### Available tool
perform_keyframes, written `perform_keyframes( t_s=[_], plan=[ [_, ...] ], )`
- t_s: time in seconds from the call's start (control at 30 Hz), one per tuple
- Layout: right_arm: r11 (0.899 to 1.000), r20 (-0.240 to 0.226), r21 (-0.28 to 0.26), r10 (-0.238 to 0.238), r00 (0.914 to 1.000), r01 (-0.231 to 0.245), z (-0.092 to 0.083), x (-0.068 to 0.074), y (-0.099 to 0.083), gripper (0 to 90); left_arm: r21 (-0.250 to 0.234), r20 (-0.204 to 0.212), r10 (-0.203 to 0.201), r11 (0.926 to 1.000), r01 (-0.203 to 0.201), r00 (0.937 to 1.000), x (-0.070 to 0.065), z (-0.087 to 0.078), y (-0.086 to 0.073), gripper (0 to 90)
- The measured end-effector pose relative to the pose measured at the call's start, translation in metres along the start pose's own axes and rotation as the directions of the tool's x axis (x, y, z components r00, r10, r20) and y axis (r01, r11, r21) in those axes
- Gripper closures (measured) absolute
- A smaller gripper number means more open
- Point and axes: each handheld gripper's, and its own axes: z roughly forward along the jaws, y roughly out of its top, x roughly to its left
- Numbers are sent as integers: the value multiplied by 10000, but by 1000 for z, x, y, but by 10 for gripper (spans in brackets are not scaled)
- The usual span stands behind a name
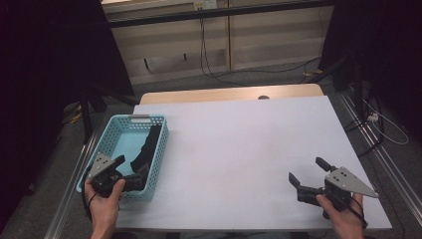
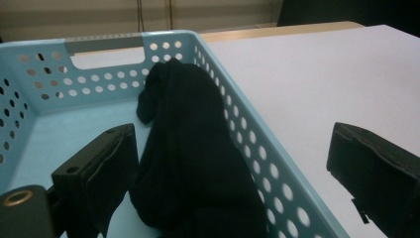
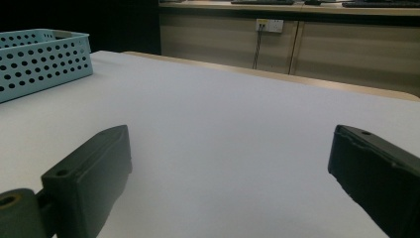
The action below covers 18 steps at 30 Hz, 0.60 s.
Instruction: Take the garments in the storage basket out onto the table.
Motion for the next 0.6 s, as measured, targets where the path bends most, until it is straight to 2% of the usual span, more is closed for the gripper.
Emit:
perform_keyframes(
  t_s=[0.03,0.1,0.17,0.23,0.33,0.37,0.5,0.57,0.6],
  plan=[
    [10000,-9,-2,-1,10000,1,0,0,0,22,250,8,-74,9997,73,10000,1,2,3,57],
    [10000,18,29,-37,10000,37,0,1,0,22,345,160,-100,9994,95,9998,1,3,7,57],
    [10000,10,39,-64,10000,64,0,1,0,22,421,116,148,9990,-153,9998,3,4,11,56],
    [10000,-1,31,-44,10000,44,0,1,0,22,396,115,156,9991,-161,9998,3,5,13,56],
    [10000,4,37,-65,10000,65,0,1,0,22,491,-149,84,9988,-77,9999,9,7,20,51],
    [9999,29,37,-97,9999,97,0,1,0,22,608,-303,169,9980,-150,9994,10,8,22,51],
    [9999,38,43,-101,9999,101,0,1,0,22,944,-49,257,9952,-251,9997,13,14,26,48],
    [9999,25,52,-93,10000,93,0,2,0,22,1562,47,241,9874,-245,9997,15,21,30,98],
    [9999,21,58,-92,10000,92,0,2,0,22,1720,48,212,9849,-217,9998,16,22,31,143]
  ],
)
